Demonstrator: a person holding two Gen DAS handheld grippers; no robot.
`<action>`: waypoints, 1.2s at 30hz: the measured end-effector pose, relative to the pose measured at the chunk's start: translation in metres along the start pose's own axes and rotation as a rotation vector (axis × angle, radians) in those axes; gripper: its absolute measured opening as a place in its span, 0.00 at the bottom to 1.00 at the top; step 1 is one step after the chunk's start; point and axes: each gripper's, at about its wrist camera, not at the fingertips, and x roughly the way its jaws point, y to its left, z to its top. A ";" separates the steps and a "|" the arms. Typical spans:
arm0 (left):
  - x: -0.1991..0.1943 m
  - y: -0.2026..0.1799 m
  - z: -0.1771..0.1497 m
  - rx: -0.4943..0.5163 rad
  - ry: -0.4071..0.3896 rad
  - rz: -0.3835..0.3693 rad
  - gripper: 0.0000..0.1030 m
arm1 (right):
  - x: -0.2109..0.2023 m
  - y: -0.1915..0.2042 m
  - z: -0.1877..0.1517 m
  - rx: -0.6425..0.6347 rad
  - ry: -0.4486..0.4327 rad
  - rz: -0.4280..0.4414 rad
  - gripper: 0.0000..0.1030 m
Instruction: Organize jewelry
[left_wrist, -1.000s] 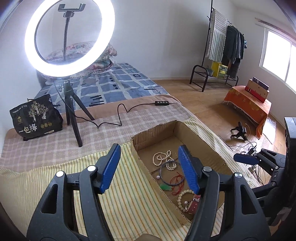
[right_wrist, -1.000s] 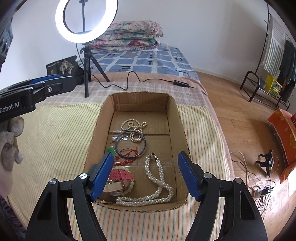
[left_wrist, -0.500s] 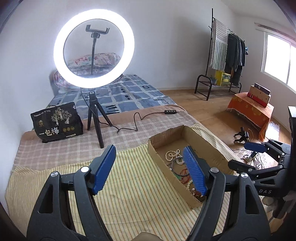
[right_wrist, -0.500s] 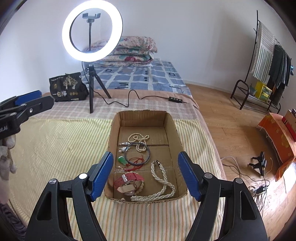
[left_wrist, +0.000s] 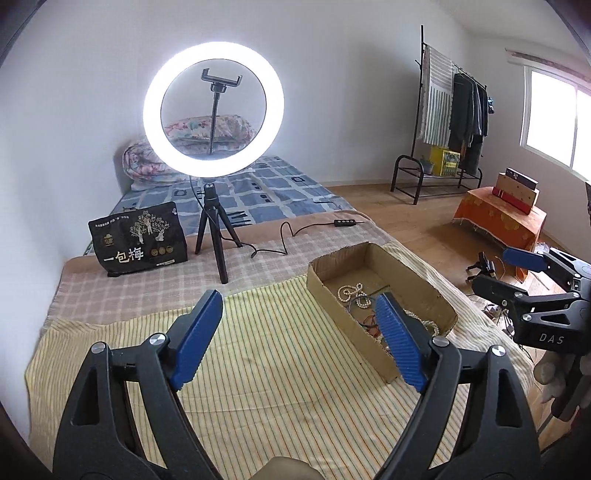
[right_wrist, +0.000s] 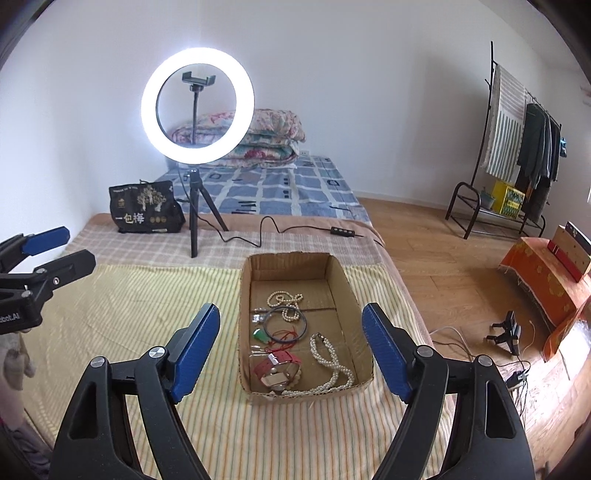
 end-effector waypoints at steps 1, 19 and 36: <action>-0.003 -0.001 -0.001 0.007 -0.005 0.003 0.87 | -0.002 0.001 0.000 0.000 -0.005 -0.001 0.77; -0.022 -0.005 -0.022 0.048 -0.016 0.045 1.00 | -0.017 0.017 -0.009 -0.012 -0.083 -0.050 0.80; -0.019 -0.005 -0.023 0.052 -0.004 0.048 1.00 | -0.013 0.016 -0.009 -0.002 -0.077 -0.049 0.80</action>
